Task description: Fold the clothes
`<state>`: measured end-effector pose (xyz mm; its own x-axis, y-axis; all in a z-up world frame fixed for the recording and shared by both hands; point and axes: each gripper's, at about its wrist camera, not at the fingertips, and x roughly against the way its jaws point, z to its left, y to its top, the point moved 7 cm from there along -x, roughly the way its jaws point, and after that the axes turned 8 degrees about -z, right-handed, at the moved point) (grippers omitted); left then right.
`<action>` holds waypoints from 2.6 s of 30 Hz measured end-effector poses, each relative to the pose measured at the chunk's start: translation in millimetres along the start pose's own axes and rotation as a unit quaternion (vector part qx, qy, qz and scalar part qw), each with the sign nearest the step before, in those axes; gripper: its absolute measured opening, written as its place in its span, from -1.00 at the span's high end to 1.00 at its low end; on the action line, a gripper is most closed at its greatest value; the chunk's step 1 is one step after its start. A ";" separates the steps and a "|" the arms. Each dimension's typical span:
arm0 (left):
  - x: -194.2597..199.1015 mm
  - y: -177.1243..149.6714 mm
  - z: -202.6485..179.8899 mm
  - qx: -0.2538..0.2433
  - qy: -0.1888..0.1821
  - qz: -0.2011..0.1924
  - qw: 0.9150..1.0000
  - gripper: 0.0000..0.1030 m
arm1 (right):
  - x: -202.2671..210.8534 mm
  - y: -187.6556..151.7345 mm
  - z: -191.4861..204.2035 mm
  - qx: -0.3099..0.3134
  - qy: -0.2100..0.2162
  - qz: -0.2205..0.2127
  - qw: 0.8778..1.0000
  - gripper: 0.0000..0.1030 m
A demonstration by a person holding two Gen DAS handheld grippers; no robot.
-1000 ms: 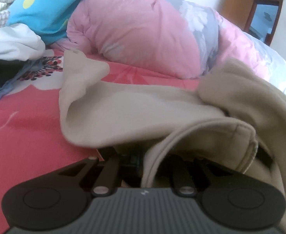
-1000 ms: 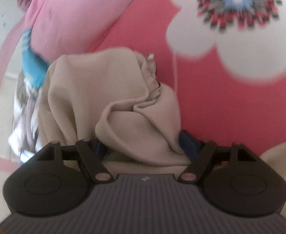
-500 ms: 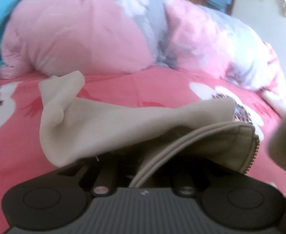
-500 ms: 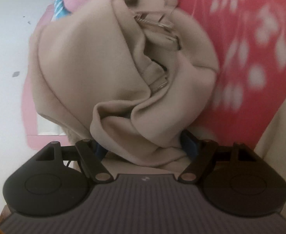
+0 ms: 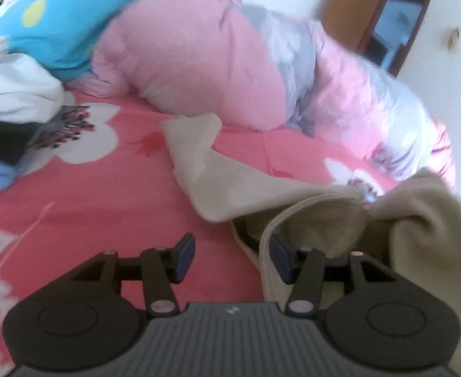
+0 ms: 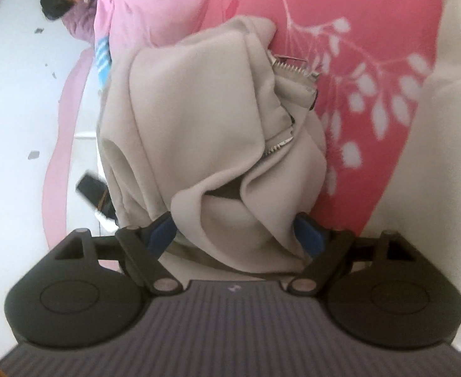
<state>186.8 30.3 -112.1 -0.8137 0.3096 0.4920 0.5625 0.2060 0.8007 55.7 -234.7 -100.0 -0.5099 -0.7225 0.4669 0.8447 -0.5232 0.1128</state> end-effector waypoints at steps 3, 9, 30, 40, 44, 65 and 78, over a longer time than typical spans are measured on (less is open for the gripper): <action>30.7 -11.3 -3.7 0.021 -0.024 0.002 1.000 -0.08 | 6.2 -1.8 5.7 -0.001 0.005 -0.014 1.000 -0.59; 69.9 -53.0 -15.9 0.081 -0.100 0.041 0.991 -0.09 | 20.0 2.4 17.8 -0.004 0.019 -0.032 0.999 -0.59; 90.4 -139.6 -74.1 0.059 -0.197 0.159 0.966 -0.30 | 91.7 18.6 -33.4 0.175 -0.042 -0.078 0.980 -0.71; 71.0 -145.3 -72.5 0.130 -0.219 0.164 0.953 -0.34 | 55.5 -6.6 -48.0 0.267 -0.099 -0.004 0.959 -0.73; 60.6 -143.9 -80.3 0.130 -0.229 0.166 0.950 -0.37 | 53.9 -27.2 -48.5 0.312 -0.096 0.021 0.945 -0.74; 16.3 -93.9 -56.9 0.174 -0.233 0.143 0.946 -0.16 | 0.5 -77.5 -27.9 0.395 -0.082 0.050 0.914 0.51; 17.4 -91.3 -44.5 0.168 -0.234 0.135 0.948 -0.16 | -51.3 -107.8 9.7 0.415 -0.026 0.084 0.906 -0.33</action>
<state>114.7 -24.5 -161.4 -0.5233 0.7555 0.3942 0.8200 0.3205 0.4743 -7.6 -136.8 -127.6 -0.3727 -0.7273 0.5763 0.7518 0.1273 0.6469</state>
